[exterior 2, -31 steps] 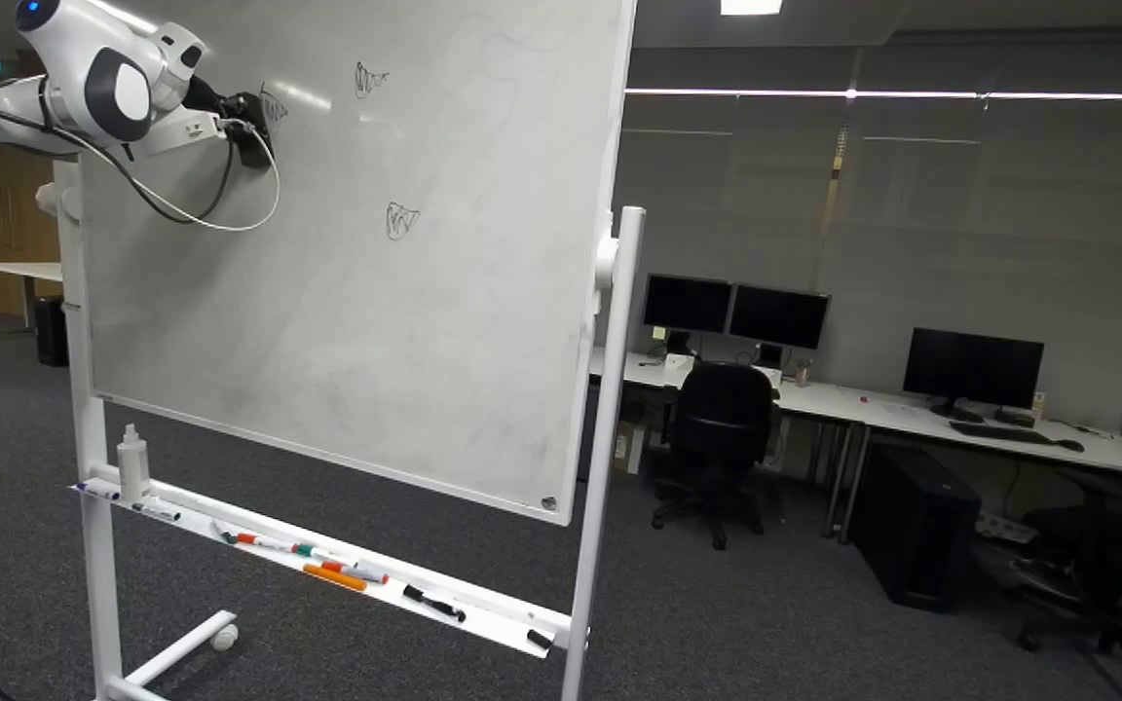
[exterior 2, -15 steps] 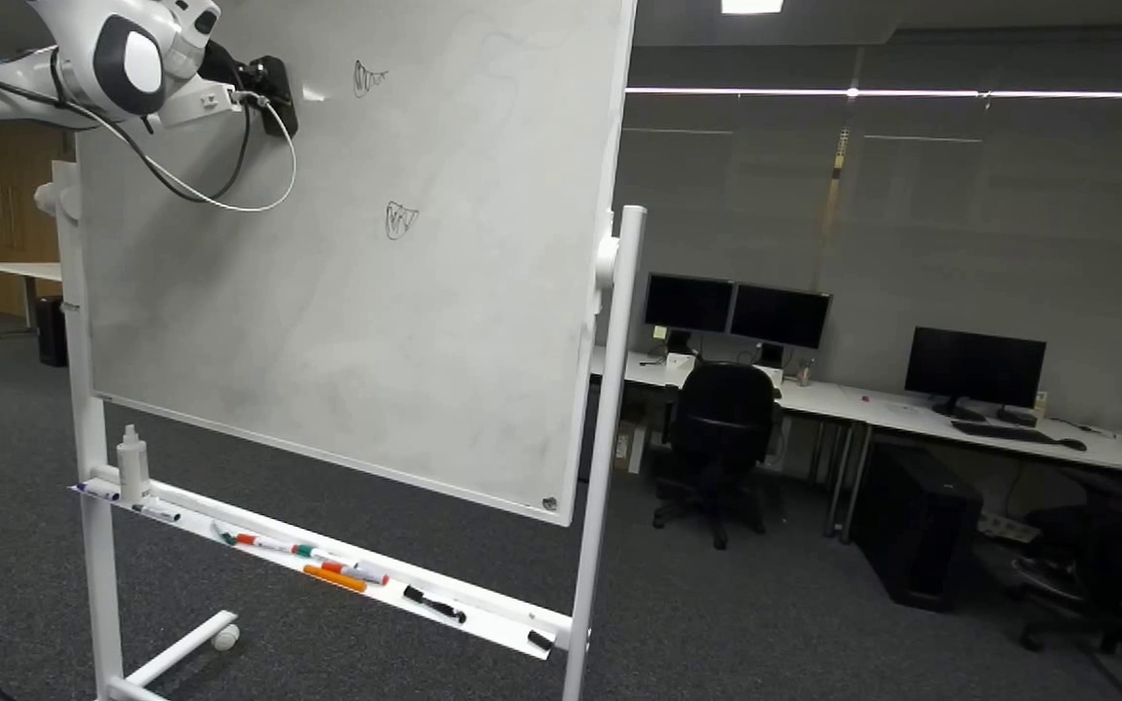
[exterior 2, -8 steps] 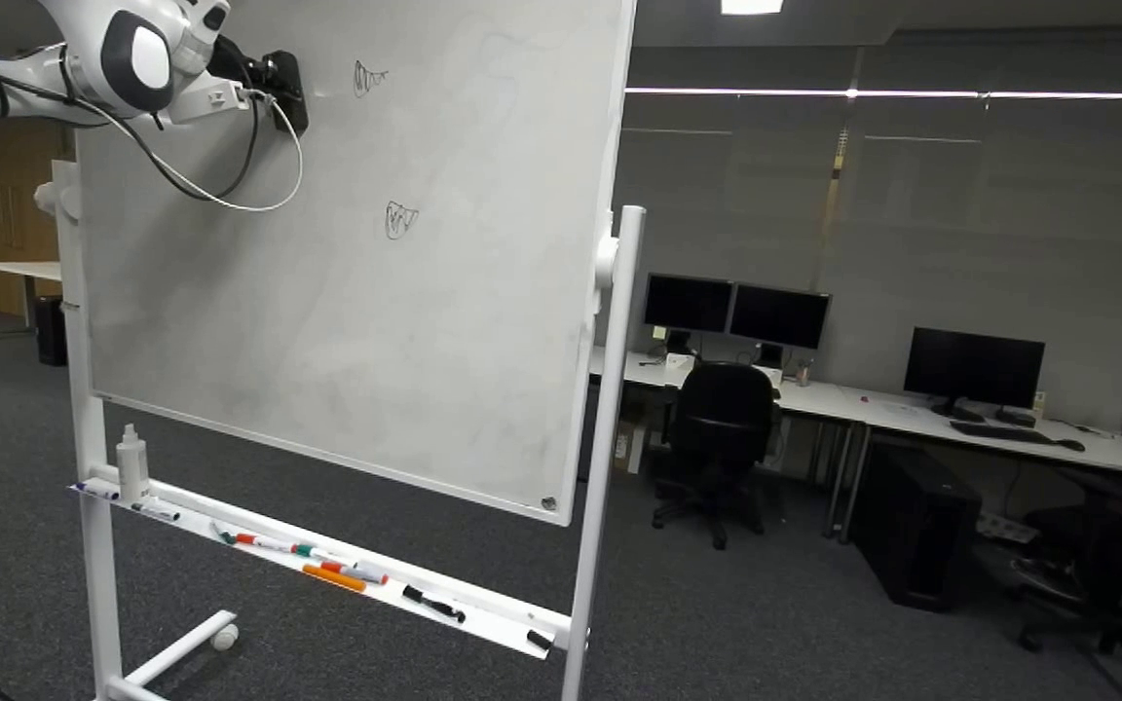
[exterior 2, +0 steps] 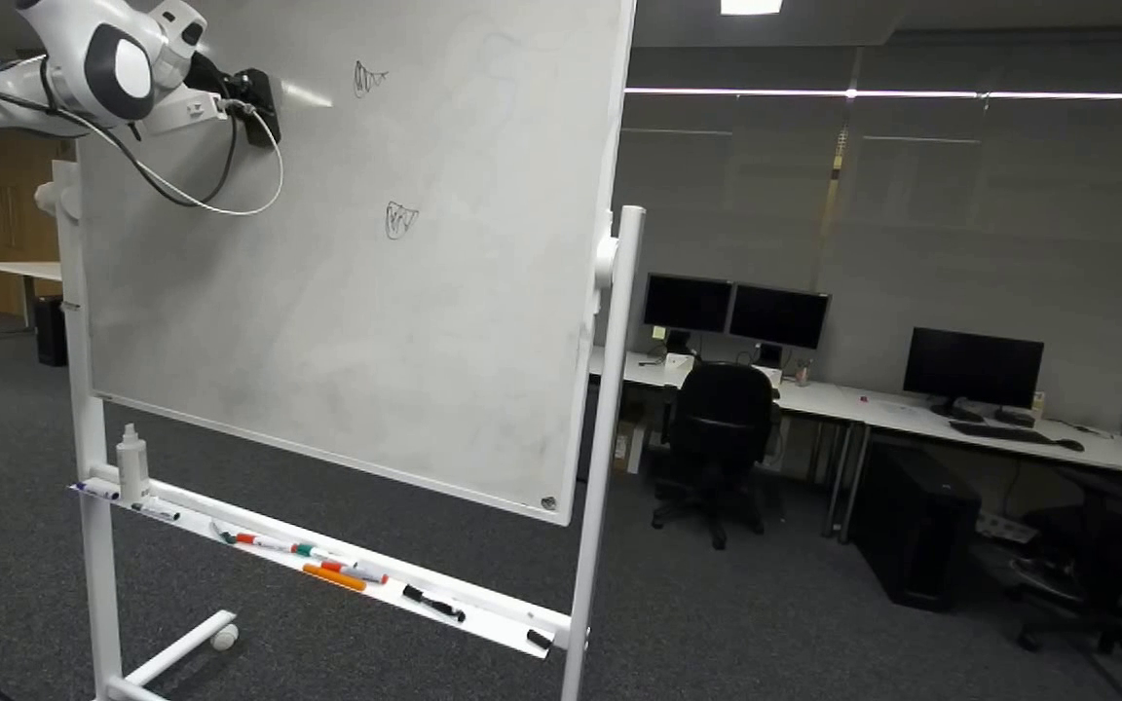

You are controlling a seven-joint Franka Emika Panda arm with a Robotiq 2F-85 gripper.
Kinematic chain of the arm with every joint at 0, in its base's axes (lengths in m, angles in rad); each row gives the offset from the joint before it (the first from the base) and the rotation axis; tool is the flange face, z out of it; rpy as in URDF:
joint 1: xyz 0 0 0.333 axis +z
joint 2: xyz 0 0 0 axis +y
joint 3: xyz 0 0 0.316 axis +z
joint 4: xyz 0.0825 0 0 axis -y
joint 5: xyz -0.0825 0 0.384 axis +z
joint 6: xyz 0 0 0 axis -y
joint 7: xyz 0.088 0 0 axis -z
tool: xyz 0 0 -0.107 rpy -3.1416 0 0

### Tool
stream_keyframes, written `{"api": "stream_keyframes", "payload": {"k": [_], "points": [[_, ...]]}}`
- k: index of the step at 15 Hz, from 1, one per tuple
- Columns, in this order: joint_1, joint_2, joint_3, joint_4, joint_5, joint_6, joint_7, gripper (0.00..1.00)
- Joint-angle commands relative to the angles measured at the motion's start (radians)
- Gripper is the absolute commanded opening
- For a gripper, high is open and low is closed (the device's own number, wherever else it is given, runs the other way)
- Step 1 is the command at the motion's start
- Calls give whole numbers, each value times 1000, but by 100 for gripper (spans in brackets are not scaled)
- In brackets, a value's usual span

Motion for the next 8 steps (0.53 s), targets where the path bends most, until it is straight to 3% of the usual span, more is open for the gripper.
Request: {"api": "stream_keyframes", "payload": {"k": [1, 8], "points": [[35, 38, 32, -27, -22, -6, -15, 30], [36, 56, 28, 2, -18, -16, -5, 30]]}}
